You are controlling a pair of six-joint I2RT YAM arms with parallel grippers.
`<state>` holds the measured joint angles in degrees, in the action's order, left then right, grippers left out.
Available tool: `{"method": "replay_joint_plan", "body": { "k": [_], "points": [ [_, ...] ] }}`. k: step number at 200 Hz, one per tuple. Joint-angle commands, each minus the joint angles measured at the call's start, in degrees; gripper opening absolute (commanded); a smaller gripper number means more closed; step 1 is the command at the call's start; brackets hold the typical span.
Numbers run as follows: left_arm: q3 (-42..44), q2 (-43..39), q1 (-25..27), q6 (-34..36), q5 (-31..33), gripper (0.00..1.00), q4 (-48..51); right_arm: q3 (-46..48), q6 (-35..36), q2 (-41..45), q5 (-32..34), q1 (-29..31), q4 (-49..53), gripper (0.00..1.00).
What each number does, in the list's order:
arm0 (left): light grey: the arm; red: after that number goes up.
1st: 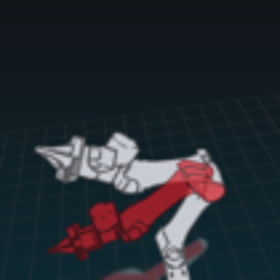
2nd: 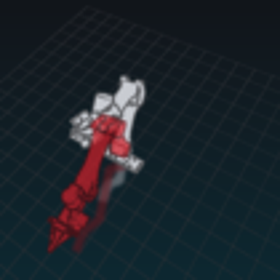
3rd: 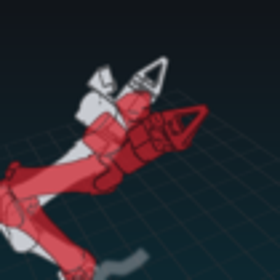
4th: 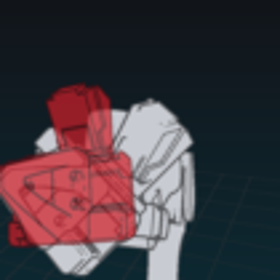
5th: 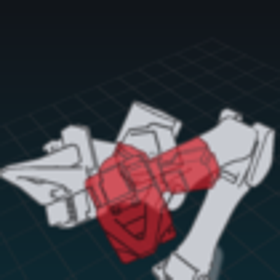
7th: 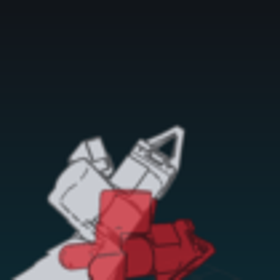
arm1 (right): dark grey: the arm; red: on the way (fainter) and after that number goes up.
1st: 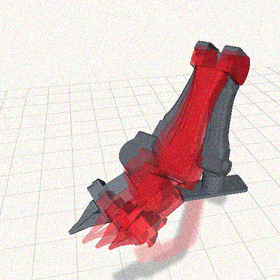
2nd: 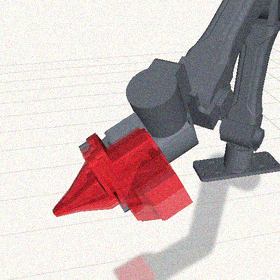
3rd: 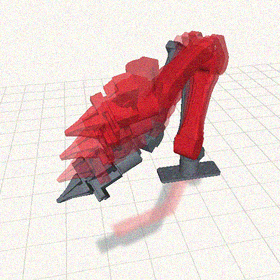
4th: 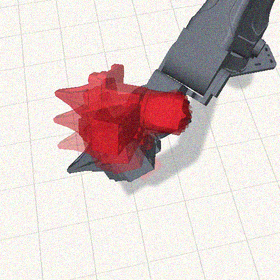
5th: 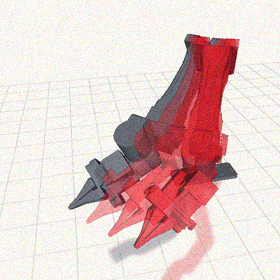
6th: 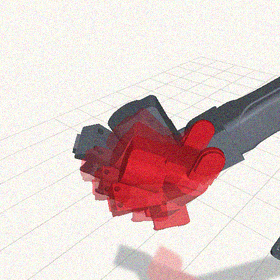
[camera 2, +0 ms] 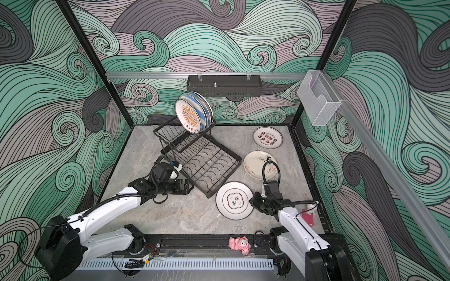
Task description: Load the plates into the dish rack
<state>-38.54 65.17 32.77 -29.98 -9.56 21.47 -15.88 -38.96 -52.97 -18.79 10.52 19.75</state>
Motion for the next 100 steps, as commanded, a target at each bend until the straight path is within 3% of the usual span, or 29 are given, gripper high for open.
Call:
{"method": "replay_joint_plan", "body": {
  "k": [1, 67, 100],
  "points": [
    [-2.5, 0.4, 0.1, 0.9, 1.1, 0.99, 1.8, 0.8, -0.5, 0.1, 1.3, -0.4, 1.9, 0.14],
    [-3.1, 0.0, 0.1, 1.3, 1.6, 0.99, 2.7, 0.0, -0.1, 3.5, 0.6, -1.5, 4.6, 0.00],
    [-3.1, -0.2, 0.1, 1.1, 1.7, 0.98, 2.8, -3.9, 1.4, 7.5, 1.8, -1.8, 11.8, 0.00]
  ]
}}
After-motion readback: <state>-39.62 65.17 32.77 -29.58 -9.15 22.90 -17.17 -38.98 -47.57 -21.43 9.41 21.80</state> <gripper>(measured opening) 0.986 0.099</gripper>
